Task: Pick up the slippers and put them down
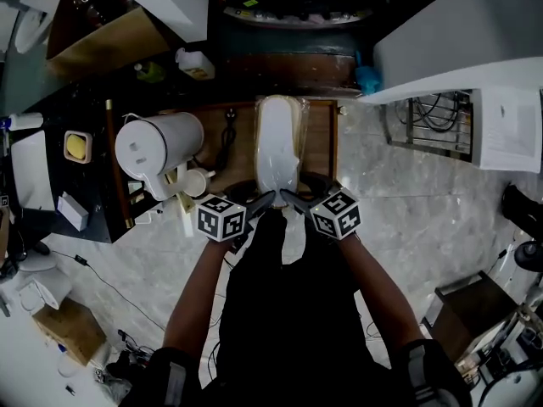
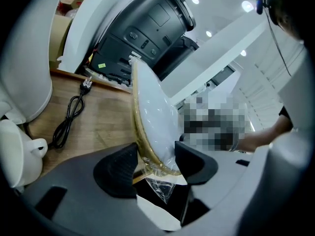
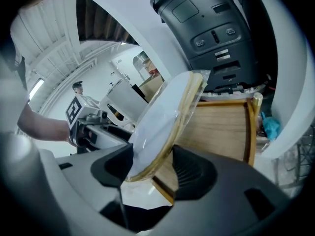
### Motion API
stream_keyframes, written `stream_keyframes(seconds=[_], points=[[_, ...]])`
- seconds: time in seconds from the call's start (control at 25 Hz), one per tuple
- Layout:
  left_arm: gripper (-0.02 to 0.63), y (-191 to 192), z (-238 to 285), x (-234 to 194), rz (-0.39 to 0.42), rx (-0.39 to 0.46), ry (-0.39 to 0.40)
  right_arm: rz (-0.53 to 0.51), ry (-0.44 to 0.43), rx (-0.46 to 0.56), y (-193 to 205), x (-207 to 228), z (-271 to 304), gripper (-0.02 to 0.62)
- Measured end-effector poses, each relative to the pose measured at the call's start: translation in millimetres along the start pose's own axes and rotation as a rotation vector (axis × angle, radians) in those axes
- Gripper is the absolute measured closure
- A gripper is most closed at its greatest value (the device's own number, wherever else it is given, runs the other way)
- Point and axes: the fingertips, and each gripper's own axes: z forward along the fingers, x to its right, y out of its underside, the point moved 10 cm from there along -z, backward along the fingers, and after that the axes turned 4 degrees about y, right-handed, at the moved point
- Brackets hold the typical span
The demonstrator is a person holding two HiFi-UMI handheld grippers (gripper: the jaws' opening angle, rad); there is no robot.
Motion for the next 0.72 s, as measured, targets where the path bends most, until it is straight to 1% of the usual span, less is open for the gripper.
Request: stream_keyframes(seconds=[0.6,0.72], points=[[0.364,0.2,-19.7,36.1,0.007,0.048,-0.001,-0.078,-0.005,0.027,-12.5,-23.5,-32.8,0.342],[0.364,-1.6,-25.3,44.0,0.028,0.059,-0.002,-0.089,-0.003,0.041,-15.4,-29.1,-40.2,0.342]])
